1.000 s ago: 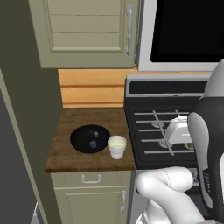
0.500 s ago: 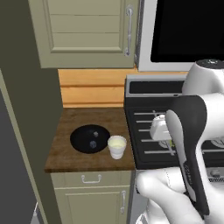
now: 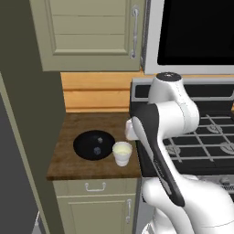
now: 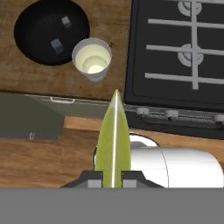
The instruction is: Grab a lemon wedge from the fridge and one ice cube from the ice bowl, and put them in the glass of lemonade.
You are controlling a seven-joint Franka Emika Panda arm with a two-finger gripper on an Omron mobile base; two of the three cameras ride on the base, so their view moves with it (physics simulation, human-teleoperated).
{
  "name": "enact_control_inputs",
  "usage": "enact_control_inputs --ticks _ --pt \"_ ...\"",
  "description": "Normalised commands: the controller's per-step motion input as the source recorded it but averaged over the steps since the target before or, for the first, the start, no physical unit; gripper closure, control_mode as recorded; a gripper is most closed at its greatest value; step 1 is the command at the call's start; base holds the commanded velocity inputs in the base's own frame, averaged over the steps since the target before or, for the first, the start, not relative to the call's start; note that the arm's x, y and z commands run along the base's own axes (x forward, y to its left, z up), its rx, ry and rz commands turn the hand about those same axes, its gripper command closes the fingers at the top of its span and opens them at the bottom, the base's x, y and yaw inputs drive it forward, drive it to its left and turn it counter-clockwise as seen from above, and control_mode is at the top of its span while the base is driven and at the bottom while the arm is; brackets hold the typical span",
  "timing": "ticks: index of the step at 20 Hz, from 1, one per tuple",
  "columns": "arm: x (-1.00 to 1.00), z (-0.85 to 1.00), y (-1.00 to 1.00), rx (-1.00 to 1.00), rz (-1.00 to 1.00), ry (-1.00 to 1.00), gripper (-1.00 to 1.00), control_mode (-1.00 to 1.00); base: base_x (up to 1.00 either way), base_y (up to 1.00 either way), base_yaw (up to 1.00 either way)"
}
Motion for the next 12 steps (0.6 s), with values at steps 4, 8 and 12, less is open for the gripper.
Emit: enact_control_inputs --ticks 4,8,12 --pt "0.59 -0.35 0.05 0.03 0.09 -0.01 1.0 -1.0 0.0 0.0 0.0" --pt "0.34 -0.5 0.0 0.02 0.06 -0.08 1.0 -1.0 0.0 0.0 0.0" --pt "0.18 -0.55 0.03 -0.01 0.07 -0.12 1.0 -1.0 0.0 0.0 0.0"
